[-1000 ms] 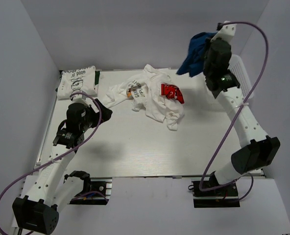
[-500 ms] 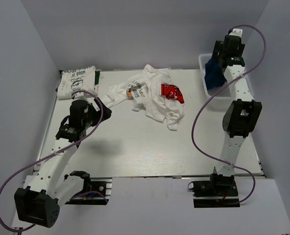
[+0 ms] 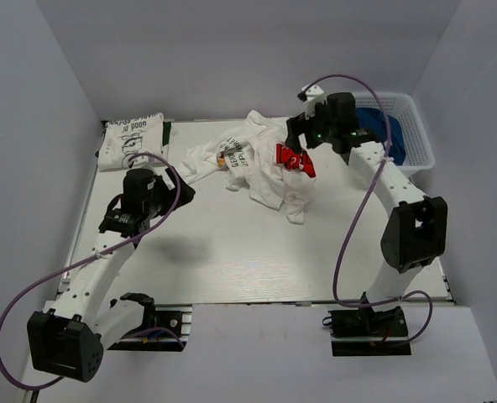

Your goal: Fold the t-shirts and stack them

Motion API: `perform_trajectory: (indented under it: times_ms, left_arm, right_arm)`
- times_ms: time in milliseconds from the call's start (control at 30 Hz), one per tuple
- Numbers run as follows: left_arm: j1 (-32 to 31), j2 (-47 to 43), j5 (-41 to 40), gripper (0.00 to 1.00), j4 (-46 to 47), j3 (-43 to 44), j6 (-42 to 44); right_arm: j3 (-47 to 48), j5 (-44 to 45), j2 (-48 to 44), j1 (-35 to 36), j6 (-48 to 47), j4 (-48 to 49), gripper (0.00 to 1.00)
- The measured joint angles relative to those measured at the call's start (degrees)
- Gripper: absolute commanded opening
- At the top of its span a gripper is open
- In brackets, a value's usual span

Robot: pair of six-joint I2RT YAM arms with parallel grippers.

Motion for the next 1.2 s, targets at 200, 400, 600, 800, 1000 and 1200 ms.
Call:
perform_trajectory:
  times_ms: [200, 400, 600, 800, 1000, 1200]
  left_arm:
    - [0.0, -0.33, 3.76, 1.0, 1.97, -0.44, 0.85]
    - [0.0, -0.7, 3.98, 1.0, 2.08, -0.44, 1.09]
    - [0.0, -0.7, 3.93, 1.0, 1.79, -0.44, 1.11]
    - [0.0, -0.68, 3.3, 1.0, 1.64, -0.42, 1.09]
    - [0.0, -0.2, 3.13, 1.0, 1.66, -0.42, 1.07]
    - [0.0, 0.81, 2.56, 1.0, 1.66, -0.42, 1.07]
  right_arm:
    - [3.91, 2.89, 10.69, 5.81, -2.56, -1.95, 0.9]
    - [7.19, 9.84, 24.06, 9.66, -3.72, -7.93, 0.05]
    - [11.08, 12.31, 20.72, 11.19, -0.37, -11.21, 0.0]
    - [9.88, 15.3, 2.23, 10.86, 3.37, -7.8, 0.0]
    - [10.19, 24.63, -12.87, 6.93, 6.45, 1.88, 0.0]
    - [23.34, 37.88, -5.57, -1.49, 6.86, 5.42, 0.0]
